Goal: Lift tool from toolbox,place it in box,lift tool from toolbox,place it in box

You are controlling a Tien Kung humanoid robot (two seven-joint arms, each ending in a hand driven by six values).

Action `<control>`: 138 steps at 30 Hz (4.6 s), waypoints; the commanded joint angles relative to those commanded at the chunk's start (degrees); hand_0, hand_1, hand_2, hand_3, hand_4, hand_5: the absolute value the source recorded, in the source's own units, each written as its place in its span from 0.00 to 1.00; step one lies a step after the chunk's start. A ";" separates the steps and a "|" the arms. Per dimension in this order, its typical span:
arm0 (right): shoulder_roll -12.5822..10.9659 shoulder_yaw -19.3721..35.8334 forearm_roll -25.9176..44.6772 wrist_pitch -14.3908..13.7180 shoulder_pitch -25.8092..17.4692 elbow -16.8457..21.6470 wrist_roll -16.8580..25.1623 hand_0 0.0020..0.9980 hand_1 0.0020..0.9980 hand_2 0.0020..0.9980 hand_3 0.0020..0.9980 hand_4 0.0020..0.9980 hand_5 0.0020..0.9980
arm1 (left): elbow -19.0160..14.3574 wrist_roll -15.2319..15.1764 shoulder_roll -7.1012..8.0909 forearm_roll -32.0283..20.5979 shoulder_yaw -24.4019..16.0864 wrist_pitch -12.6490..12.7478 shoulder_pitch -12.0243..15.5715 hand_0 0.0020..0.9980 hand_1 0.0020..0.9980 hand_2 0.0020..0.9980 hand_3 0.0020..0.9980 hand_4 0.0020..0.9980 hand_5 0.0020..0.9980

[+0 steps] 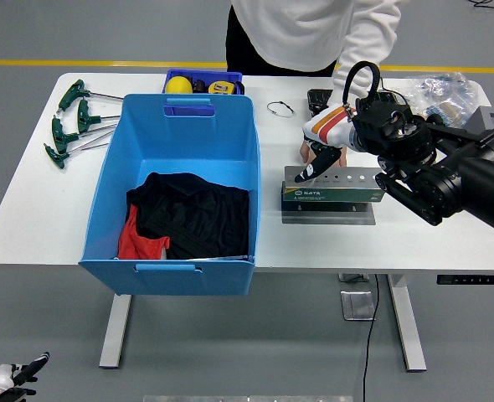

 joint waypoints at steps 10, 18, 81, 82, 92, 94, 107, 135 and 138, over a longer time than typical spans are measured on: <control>-0.46 -0.01 0.99 -1.36 -0.17 0.45 -0.80 0.11 0.07 0.14 0.14 1.00 0.86 | 0.00 0.27 -0.04 0.30 -0.46 0.20 0.37 0.55 0.49 0.66 0.68 0.75 0.68; -2.47 -0.68 4.96 -2.97 1.14 2.01 -1.01 0.06 0.03 0.11 0.12 1.00 0.76 | 0.00 0.29 0.11 0.25 -0.58 0.36 0.69 0.54 0.48 0.65 0.69 0.75 0.68; -4.47 10.37 3.84 -4.04 9.26 32.13 -4.69 0.00 0.00 0.03 0.05 1.00 0.73 | 0.00 0.50 0.59 2.12 -2.06 0.06 2.25 0.53 0.48 0.65 0.68 0.75 0.68; -3.96 9.61 4.03 -4.21 9.27 32.49 -4.85 0.00 0.00 0.03 0.05 1.00 0.73 | 0.00 0.50 0.59 2.13 -2.06 0.07 2.21 0.53 0.48 0.65 0.68 0.75 0.68; -0.25 4.22 4.65 -5.19 8.15 32.65 -5.48 0.02 0.01 0.09 0.12 1.00 0.73 | 0.00 0.43 0.48 2.08 -2.12 0.40 1.84 0.53 0.48 0.65 0.68 0.75 0.68; 0.49 3.11 4.90 -5.20 7.77 32.20 -5.51 0.02 0.01 0.09 0.12 1.00 0.73 | 0.00 0.40 0.43 2.01 -2.08 0.48 1.72 0.53 0.48 0.65 0.68 0.75 0.68; 1.95 -0.04 5.74 -5.17 6.49 29.47 -5.39 0.08 0.09 0.17 0.23 1.00 0.73 | 0.00 0.33 0.35 1.76 -1.98 0.66 1.37 0.53 0.48 0.65 0.68 0.75 0.68; 1.85 0.63 7.05 -4.50 6.62 27.52 -5.87 0.55 0.66 0.77 0.79 1.00 0.74 | 0.00 0.60 0.46 2.12 -2.41 0.55 1.37 0.52 0.47 0.65 0.69 0.75 0.68; 1.77 0.58 7.17 -4.40 6.58 27.17 -5.93 0.55 0.66 0.77 0.79 1.00 0.74 | 0.00 0.81 0.43 2.43 -2.32 0.25 1.35 0.52 0.47 0.65 0.69 0.75 0.68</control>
